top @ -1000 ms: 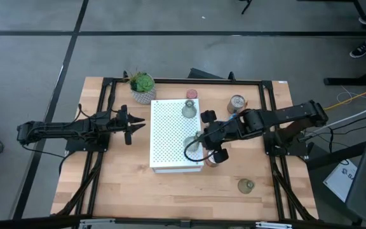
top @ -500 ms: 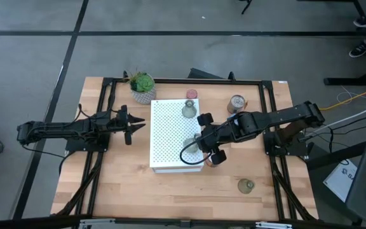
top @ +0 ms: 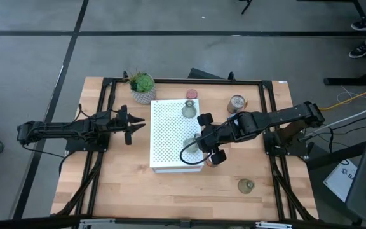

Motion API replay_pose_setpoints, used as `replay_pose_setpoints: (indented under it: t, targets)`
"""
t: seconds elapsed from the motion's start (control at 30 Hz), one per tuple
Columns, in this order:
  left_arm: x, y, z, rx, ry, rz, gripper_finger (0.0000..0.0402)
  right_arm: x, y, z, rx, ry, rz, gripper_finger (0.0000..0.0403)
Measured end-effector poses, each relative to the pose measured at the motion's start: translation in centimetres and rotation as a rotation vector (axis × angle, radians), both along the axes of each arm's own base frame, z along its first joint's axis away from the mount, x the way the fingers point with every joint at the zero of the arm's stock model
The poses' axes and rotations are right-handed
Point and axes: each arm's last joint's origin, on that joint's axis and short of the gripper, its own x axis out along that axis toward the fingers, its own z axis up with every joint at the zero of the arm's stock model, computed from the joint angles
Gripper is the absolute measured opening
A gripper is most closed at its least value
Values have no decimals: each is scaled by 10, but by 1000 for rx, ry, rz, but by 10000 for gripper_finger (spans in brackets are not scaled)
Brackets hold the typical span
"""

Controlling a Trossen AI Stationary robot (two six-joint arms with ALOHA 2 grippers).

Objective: Pick & Place candle stick holders
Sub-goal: Align the left green glass candle holder with the other green glass candle holder on the shelf

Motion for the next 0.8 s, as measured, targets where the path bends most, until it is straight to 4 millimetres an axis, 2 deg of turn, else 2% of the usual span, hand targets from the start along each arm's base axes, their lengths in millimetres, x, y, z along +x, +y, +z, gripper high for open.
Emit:
replay_pose_setpoints:
  t: [0.53, 0.8]
  targets:
    - [0, 0, 0, 0, 0, 0, 107, 0, -1, 0, -63, 9, 75, 27]
    - [0, 0, 0, 0, 0, 0, 107, 3, -16, -1, -198, 10, 47, 27]
